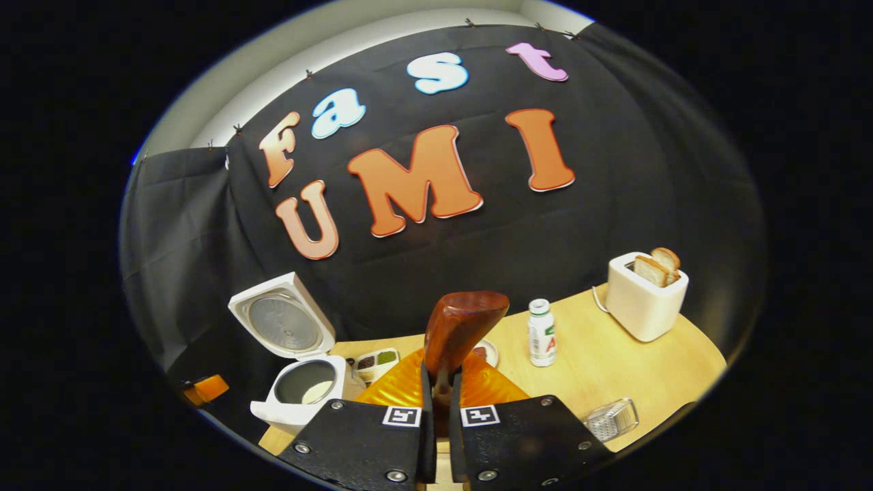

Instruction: Close the left gripper, press the button to open the rice cooker; take a wooden spoon from the chopstick holder with the right hand, scoop a spoonful of rice and pour it into the rice cooker, then put the wooden spoon back into the chopstick holder.

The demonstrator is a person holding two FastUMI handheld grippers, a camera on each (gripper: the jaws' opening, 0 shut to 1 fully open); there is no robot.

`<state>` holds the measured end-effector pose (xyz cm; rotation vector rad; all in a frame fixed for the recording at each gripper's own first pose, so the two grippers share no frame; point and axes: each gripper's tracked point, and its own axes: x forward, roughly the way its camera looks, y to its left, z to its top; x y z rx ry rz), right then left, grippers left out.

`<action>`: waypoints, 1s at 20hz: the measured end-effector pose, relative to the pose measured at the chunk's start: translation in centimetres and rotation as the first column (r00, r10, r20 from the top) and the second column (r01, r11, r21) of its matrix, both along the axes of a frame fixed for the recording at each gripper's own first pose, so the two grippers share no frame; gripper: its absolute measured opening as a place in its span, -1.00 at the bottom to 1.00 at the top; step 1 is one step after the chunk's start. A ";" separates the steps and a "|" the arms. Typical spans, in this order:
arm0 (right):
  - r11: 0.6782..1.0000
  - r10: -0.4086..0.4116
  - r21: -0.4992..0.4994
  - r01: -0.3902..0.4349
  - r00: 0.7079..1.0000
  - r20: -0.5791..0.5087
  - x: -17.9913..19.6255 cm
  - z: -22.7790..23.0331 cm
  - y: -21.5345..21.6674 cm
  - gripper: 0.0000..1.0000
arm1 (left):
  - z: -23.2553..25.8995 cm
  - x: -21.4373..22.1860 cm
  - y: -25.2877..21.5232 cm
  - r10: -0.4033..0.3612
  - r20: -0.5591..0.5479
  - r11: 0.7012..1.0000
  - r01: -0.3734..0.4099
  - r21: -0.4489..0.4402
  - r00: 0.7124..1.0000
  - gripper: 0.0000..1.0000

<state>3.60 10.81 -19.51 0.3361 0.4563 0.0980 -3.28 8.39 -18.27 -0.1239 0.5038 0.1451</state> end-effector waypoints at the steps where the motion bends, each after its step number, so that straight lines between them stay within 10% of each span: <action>1: 1.000 -0.025 -0.007 0.025 1.000 -0.008 -0.4 -0.3 -1.6 -0.85 | 0.3 0.0 -0.8 -0.011 0.004 1.000 0.011 0.004 1.000 0.97; 20: 0.972 -0.234 -0.042 0.230 0.957 -0.171 -5.5 -10.2 -18.3 -0.86 | 3.9 -3.1 -7.0 -0.005 0.036 0.998 0.002 0.064 0.999 0.95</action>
